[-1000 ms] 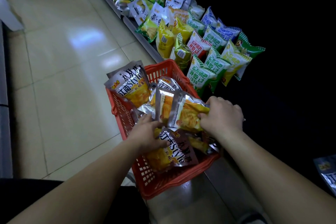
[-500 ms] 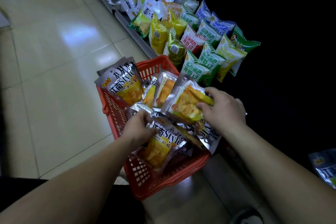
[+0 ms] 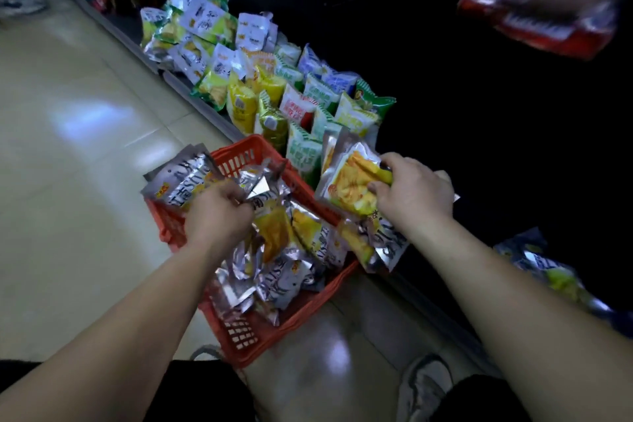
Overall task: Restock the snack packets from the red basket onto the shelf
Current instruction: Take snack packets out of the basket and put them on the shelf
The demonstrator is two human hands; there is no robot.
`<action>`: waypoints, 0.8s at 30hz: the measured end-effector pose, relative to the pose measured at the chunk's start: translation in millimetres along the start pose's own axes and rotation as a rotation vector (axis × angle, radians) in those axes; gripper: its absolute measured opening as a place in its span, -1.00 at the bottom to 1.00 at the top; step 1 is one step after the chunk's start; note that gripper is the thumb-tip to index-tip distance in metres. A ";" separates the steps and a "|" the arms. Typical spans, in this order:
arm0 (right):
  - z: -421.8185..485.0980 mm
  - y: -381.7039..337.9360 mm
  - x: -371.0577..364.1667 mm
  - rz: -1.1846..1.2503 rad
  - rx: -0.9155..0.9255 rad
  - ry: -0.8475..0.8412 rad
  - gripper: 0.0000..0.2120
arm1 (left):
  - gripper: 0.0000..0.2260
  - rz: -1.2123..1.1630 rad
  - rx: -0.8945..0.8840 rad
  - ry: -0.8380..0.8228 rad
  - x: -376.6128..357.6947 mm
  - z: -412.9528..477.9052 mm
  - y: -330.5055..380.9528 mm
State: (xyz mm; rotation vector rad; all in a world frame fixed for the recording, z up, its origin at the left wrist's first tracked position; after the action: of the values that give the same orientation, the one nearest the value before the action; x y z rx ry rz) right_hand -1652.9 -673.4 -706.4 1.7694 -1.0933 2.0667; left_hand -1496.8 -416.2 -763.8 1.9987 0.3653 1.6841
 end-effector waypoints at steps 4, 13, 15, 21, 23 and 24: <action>-7.9 47.6 35.0 0.028 -0.130 0.051 -0.53 | -0.83 -0.379 -0.094 -0.015 -17.4 -13.3 86.2; -47.9 203.9 95.9 0.021 -0.469 0.139 -0.56 | -0.78 -0.449 -0.222 -0.347 -114.5 -73.3 217.1; -66.0 243.9 86.4 -0.017 -0.545 0.129 -0.57 | -0.78 -0.427 -0.210 -0.420 -149.3 -99.0 226.1; -115.7 343.4 81.2 -0.093 -0.730 0.248 -0.57 | -0.82 -0.584 -0.039 -0.728 -244.9 -167.8 251.3; -127.3 367.1 85.3 -0.151 -0.774 0.311 -0.47 | -0.81 -0.658 0.003 -0.785 -265.3 -183.7 263.2; -131.2 375.6 86.3 -0.159 -0.803 0.337 -0.40 | -0.84 -0.684 0.021 -0.813 -274.9 -189.5 265.9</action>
State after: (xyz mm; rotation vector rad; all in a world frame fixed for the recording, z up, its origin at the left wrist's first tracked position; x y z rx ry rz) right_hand -1997.6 -878.6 -775.8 1.0323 -1.3500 1.4375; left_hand -1765.6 -740.5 -832.5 2.0445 0.6508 0.4089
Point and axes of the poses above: each hand's wrist, its own z-axis towards the middle knuckle, its own x-axis out of the back of the hand, y = z × x, the point moved 4 cm from there along z, towards the middle knuckle, and after that the axes turned 9 degrees about z, right-handed, at the moved point
